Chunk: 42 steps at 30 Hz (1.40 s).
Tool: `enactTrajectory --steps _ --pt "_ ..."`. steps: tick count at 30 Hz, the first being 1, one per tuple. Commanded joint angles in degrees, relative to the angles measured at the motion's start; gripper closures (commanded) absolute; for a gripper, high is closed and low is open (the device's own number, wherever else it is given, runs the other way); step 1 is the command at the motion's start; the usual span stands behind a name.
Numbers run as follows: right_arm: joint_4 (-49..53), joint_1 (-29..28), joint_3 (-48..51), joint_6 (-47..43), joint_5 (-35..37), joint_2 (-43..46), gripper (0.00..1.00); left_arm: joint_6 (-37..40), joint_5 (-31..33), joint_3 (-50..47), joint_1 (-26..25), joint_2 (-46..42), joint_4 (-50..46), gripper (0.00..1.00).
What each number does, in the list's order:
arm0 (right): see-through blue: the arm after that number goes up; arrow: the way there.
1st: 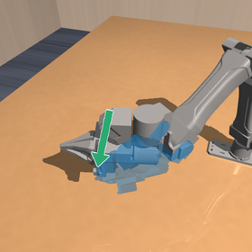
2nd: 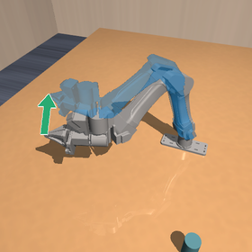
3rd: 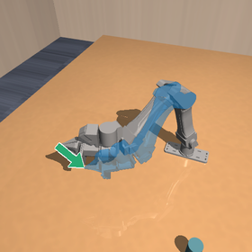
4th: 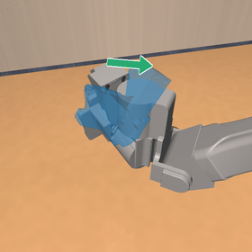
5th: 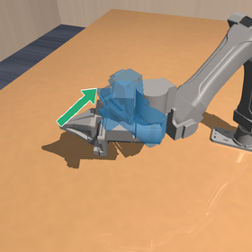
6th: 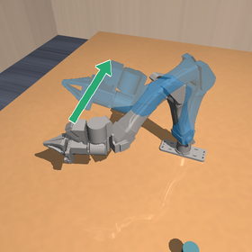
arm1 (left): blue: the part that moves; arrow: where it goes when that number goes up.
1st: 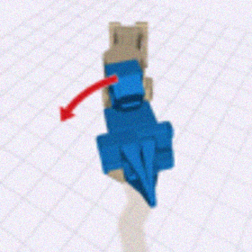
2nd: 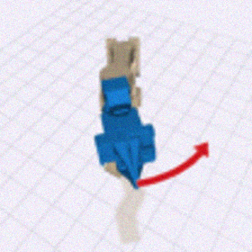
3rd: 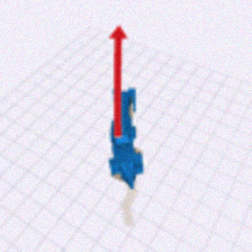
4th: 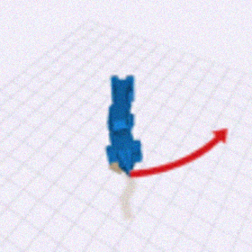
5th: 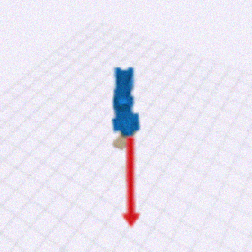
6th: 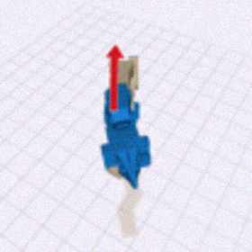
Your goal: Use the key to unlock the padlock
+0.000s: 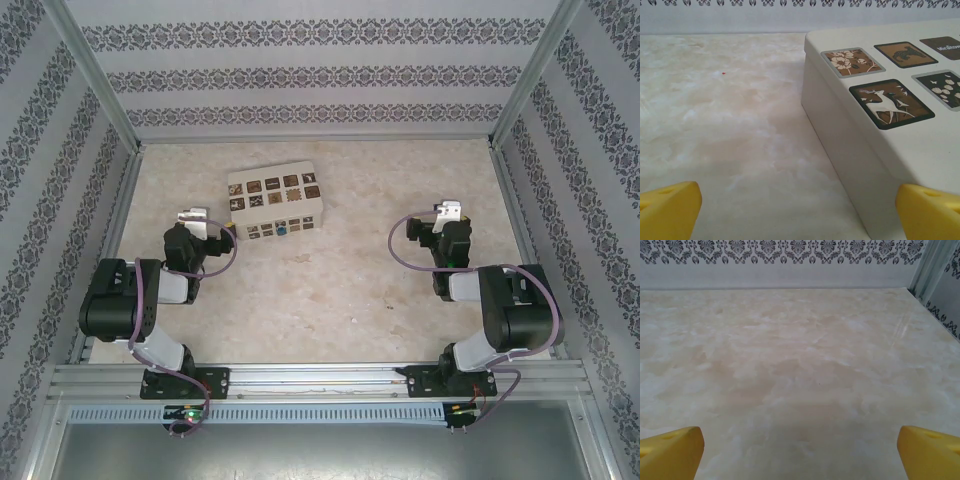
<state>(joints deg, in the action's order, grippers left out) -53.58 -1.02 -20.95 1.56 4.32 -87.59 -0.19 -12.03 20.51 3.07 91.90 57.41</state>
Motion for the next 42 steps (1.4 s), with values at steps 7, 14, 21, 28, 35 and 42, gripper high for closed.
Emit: enactTrajectory --steps 7,14,21,28,35,42 --pt "-1.5 -0.3 -0.2 0.7 1.1 -0.2 0.02 1.1 -1.7 0.8 -0.2 -0.4 -1.1 0.01" --pt "-1.5 -0.4 -0.2 0.8 1.2 -0.2 0.02 1.1 -1.7 0.8 -0.2 -0.4 -1.1 0.01" --pt "-1.5 -0.3 -0.2 0.7 1.1 -0.2 0.02 0.3 0.5 1.1 -0.1 -0.4 -1.7 0.01" --pt "-1.5 -0.3 -0.1 0.7 1.1 -0.2 0.02 -1.2 4.8 0.8 -0.2 -0.5 -1.0 0.01" --pt "-1.5 -0.4 -0.2 0.7 1.2 -0.2 0.02 -1.2 5.1 0.8 -0.2 -0.4 -1.3 0.01" --pt "-0.3 -0.4 -0.5 0.5 0.2 1.0 0.02 -0.8 2.2 -0.4 0.0 -0.8 1.0 0.01"
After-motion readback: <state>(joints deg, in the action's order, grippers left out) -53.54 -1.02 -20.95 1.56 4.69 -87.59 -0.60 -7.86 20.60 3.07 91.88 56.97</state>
